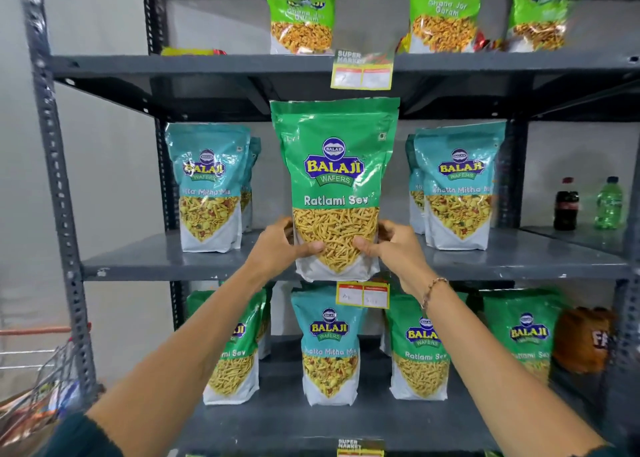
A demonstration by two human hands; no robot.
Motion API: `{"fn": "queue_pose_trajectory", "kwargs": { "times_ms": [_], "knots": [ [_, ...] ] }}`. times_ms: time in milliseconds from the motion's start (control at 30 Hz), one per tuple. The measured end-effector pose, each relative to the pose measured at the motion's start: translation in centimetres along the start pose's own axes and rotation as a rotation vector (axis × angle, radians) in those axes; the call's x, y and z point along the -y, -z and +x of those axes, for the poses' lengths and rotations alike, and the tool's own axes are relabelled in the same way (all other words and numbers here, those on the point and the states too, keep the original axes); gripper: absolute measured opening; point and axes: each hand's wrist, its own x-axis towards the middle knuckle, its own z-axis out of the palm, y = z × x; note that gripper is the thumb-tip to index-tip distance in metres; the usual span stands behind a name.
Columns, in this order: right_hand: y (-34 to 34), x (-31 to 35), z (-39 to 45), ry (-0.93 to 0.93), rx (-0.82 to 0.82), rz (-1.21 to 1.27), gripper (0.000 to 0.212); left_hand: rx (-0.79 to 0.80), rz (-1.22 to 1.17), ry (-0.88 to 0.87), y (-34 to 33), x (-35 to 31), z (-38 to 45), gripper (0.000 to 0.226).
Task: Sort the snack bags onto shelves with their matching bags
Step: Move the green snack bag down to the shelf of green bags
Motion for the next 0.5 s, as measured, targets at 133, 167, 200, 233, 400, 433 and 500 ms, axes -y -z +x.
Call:
{"fn": "queue_pose_trajectory", "kwargs": {
  "times_ms": [133,167,200,233,400,433,500],
  "knots": [
    [-0.7,-1.2,-4.6,-0.023,0.003,-0.011,0.039,0.014,0.011,0.044,-0.1,1.7,-4.0,0.075],
    [-1.1,-1.8,-5.7,-0.031,0.009,-0.011,0.040,0.012,0.018,0.061,-0.2,2.4,-5.1,0.076],
    [-1.4,-2.6,-6.8,-0.032,0.015,-0.019,0.041,0.011,0.021,0.081,-0.4,3.2,-6.3,0.074],
    [-1.8,-3.5,-7.8,-0.038,0.020,-0.035,0.042,0.011,0.020,0.101,-0.6,4.1,-7.4,0.073],
    [-3.6,-9.0,-11.8,-0.119,0.083,-0.138,0.051,0.015,0.039,0.226,-1.5,10.0,-12.2,0.071],
    [-4.0,-10.4,-12.5,-0.140,0.102,-0.158,0.051,0.024,0.059,0.251,-1.7,11.1,-13.0,0.073],
    [-5.0,-13.1,-13.9,-0.174,0.138,-0.176,0.050,0.056,0.123,0.318,-2.2,13.3,-14.4,0.084]
  ]
}}
